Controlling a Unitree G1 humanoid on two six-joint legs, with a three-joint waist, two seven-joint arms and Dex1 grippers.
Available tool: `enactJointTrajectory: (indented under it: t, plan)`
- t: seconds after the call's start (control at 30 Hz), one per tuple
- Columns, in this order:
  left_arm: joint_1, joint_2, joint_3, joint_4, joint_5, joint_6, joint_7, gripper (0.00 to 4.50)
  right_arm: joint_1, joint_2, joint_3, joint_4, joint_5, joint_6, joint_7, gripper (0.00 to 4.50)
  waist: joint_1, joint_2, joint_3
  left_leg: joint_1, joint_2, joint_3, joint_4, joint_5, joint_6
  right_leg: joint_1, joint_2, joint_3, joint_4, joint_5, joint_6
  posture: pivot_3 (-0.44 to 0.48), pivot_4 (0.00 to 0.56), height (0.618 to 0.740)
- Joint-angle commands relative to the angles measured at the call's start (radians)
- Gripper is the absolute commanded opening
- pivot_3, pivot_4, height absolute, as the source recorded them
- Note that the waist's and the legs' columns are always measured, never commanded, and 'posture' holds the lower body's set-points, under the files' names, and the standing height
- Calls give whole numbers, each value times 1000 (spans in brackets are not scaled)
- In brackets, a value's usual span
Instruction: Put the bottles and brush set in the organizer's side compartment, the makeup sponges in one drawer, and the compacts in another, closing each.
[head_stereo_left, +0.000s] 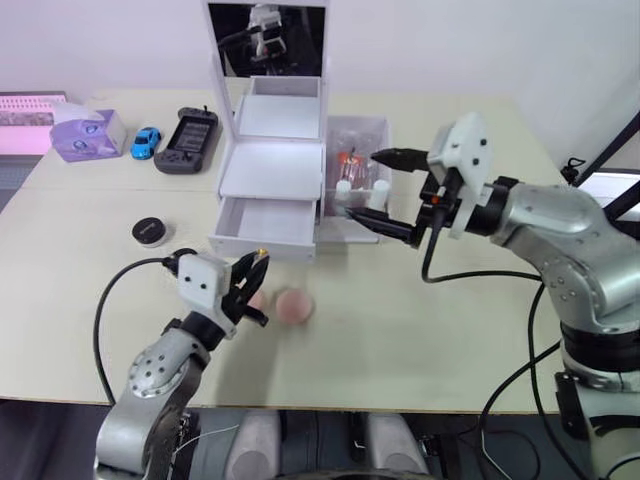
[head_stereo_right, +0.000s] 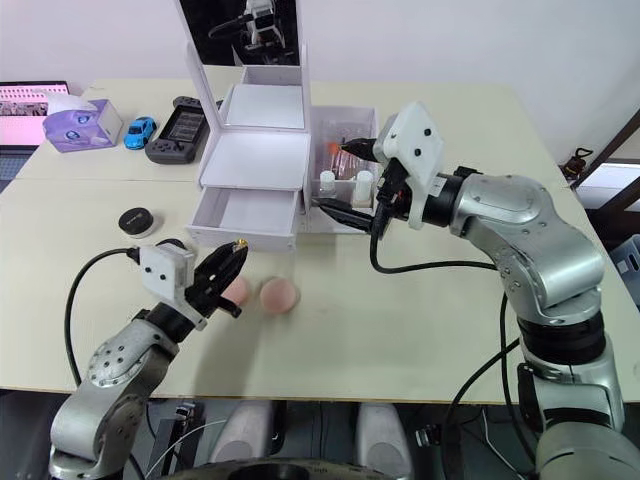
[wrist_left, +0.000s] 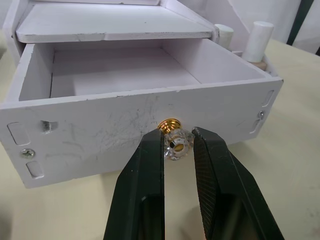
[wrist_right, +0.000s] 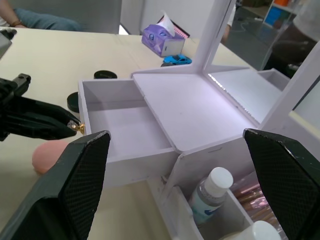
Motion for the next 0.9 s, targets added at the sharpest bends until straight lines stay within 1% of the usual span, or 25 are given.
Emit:
enactJointTrajectory:
  t: [0.03,0.13,0.37,0.43,0.47,0.53,0.6,0.63,0.67,0.77,0.83,0.9]
  plan:
    - [3,5,-12,-47,-52,44,-11,290,-28,18,-32,0,69,29,19,4500,0,0,0,0,0,0,0,0,0,0,0,0,0,1,-2,0,150,740]
    - [19,23,-2,-54,-123,87,-48,290,-44,21,-49,20,111,60,30,4500,0,0,0,0,0,0,-1,0,0,0,0,0,0,1,-2,0,150,740]
    - [14,65,55,-90,-255,141,-69,290,-52,10,-23,59,57,-1,46,4500,0,0,0,0,0,0,0,0,1,0,0,0,0,0,0,0,150,740]
    - [24,85,91,-101,-294,143,-80,1339,-53,12,-19,64,51,-9,49,4500,0,0,0,0,0,0,0,0,1,0,0,0,-1,0,-1,0,150,740]
    - [31,94,113,-107,-330,145,-92,1731,-54,14,-21,67,56,-4,52,4500,-1,0,0,0,0,0,0,0,1,0,0,0,-1,1,-1,0,150,740]
    - [49,90,181,-110,-469,158,-86,2720,-61,23,-41,82,106,44,58,4500,-3,0,0,0,0,0,-1,0,1,0,0,0,0,1,-2,0,150,740]
    - [78,118,235,-125,-584,172,-99,3738,-67,18,-50,91,127,61,69,4500,-5,0,0,0,1,0,-1,0,1,-1,1,0,0,1,-2,0,150,740]
    - [104,148,259,-137,-634,183,-118,4340,-68,12,-53,96,129,60,77,4500,-5,1,0,0,1,0,-1,0,1,-1,1,0,0,1,-2,0,150,740]
    - [133,184,294,-140,-681,192,-141,4435,-68,6,-56,103,131,57,88,4500,-7,1,0,0,1,0,-1,0,1,-1,1,0,1,1,-2,0,150,740]
    - [208,291,425,-104,-782,198,-216,4435,-68,-17,-64,131,126,38,129,4500,-8,1,1,0,1,0,-1,0,1,-1,1,0,1,1,-2,0,150,740]
    - [243,360,509,-49,-804,196,-280,4435,-58,-42,-80,147,128,26,161,4500,-8,2,1,0,1,0,-1,-1,1,-2,1,0,0,0,0,0,150,740]
    - [256,426,593,49,-782,187,-353,4435,-40,-81,-110,167,129,10,198,4500,-5,3,2,0,1,0,0,-1,1,-4,1,-1,-1,0,1,0,150,740]
